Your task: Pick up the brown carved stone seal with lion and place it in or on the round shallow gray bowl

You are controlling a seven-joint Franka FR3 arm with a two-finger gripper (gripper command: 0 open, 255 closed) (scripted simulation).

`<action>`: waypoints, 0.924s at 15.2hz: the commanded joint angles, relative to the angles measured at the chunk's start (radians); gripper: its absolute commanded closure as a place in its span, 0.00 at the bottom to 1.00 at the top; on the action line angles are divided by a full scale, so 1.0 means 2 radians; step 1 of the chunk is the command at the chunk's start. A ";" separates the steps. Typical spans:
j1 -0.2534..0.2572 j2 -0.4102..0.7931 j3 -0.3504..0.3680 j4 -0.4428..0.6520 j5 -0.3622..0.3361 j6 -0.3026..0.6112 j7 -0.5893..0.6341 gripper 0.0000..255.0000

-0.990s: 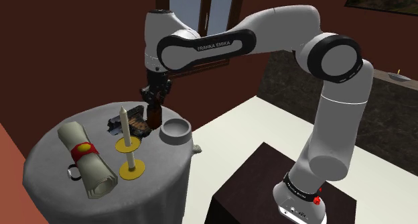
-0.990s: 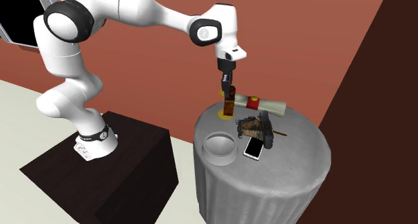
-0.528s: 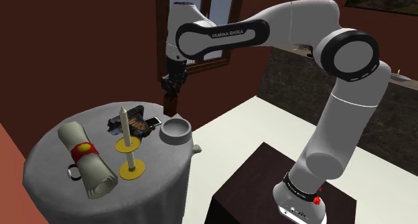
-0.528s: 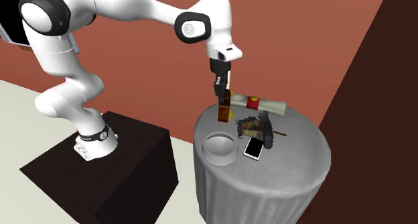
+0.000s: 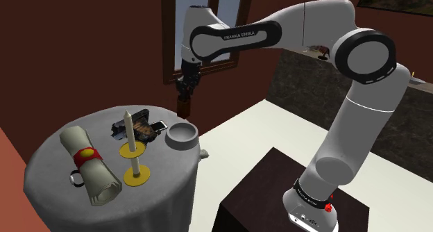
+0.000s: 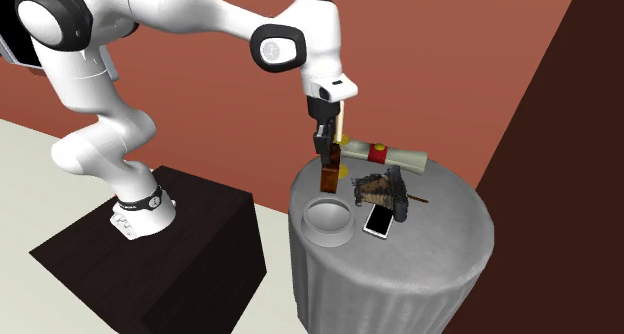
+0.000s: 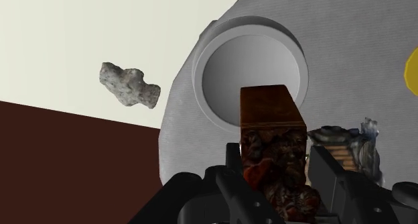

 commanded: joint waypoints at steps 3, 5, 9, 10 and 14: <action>0.000 0.005 -0.001 -0.022 -0.002 0.028 0.002 1.00; 0.000 0.008 -0.001 -0.032 -0.004 0.040 0.003 1.00; 0.000 0.016 -0.001 -0.049 -0.008 0.065 0.006 1.00; 0.001 0.019 -0.001 -0.054 -0.009 0.071 0.007 1.00; 0.001 0.029 -0.002 -0.069 -0.014 0.096 0.011 1.00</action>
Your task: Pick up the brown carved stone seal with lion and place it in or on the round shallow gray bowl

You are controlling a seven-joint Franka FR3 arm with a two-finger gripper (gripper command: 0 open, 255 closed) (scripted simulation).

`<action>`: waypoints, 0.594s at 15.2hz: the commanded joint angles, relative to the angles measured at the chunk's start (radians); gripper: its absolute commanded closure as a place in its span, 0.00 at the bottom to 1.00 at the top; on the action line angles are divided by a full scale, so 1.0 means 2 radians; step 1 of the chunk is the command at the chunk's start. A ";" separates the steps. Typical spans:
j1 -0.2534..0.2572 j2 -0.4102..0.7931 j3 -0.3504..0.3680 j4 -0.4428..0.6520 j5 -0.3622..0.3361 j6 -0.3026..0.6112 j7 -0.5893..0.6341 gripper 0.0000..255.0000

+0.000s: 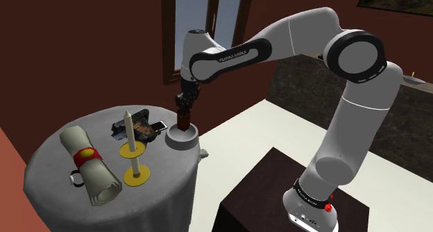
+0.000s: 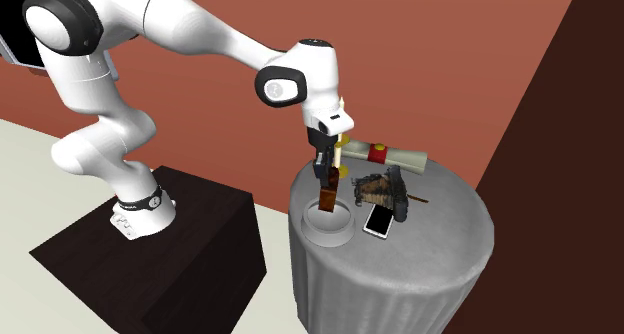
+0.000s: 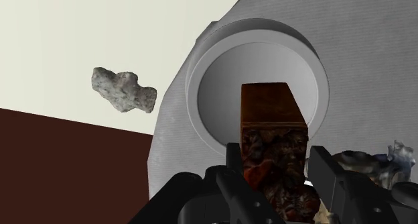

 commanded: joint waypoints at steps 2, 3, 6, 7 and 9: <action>0.001 0.008 -0.001 -0.011 -0.004 0.019 0.004 1.00; 0.001 0.013 -0.001 -0.016 -0.007 0.029 0.006 1.00; 0.001 0.013 -0.001 -0.016 -0.007 0.029 0.006 1.00; 0.001 0.013 -0.001 -0.016 -0.007 0.029 0.006 1.00; 0.001 0.013 -0.001 -0.016 -0.007 0.029 0.006 1.00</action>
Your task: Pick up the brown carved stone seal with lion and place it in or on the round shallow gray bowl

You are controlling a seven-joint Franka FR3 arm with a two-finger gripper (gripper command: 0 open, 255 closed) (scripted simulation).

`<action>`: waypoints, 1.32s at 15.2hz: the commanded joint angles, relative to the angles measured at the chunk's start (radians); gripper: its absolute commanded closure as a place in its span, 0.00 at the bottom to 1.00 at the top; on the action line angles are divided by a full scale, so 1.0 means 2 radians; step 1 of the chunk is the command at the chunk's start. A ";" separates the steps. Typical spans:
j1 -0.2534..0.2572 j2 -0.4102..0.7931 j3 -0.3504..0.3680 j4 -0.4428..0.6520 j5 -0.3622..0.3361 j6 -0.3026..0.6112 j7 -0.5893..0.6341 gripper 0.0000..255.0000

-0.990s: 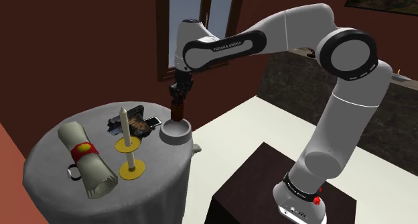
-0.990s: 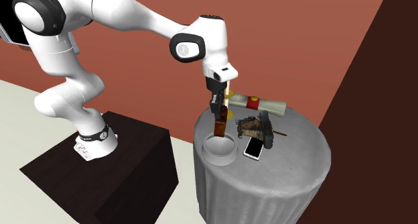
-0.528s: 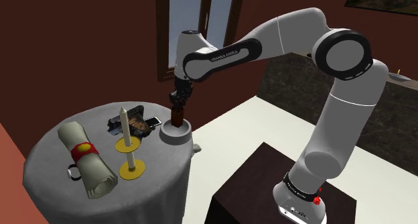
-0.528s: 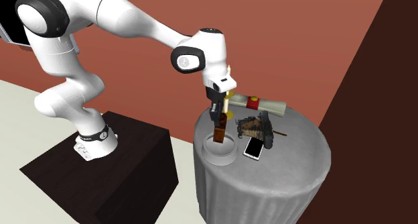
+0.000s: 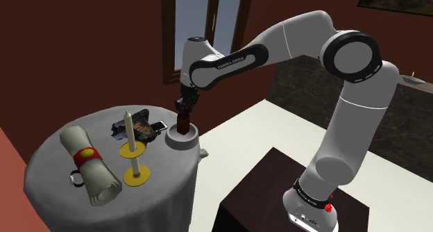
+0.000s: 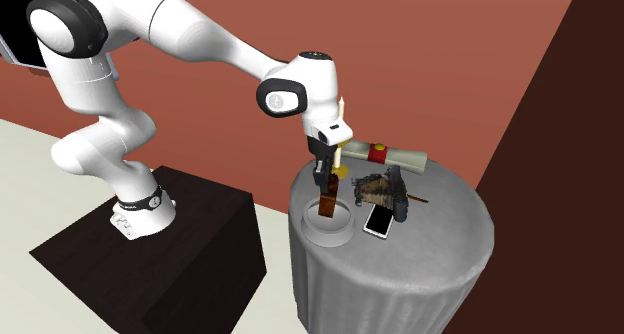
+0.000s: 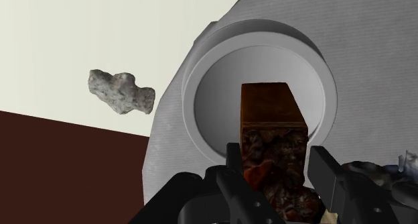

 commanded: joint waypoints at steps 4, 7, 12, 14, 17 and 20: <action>0.000 0.000 0.000 0.000 0.000 0.000 0.000 0.00; 0.000 0.000 0.000 0.000 0.000 0.000 0.000 0.00; -0.002 -0.032 0.003 0.025 0.014 -0.055 -0.009 0.00; -0.002 -0.032 0.003 0.025 0.014 -0.055 -0.009 0.00; -0.002 -0.032 0.003 0.025 0.014 -0.055 -0.009 0.00; -0.002 -0.032 0.003 0.025 0.014 -0.055 -0.009 0.00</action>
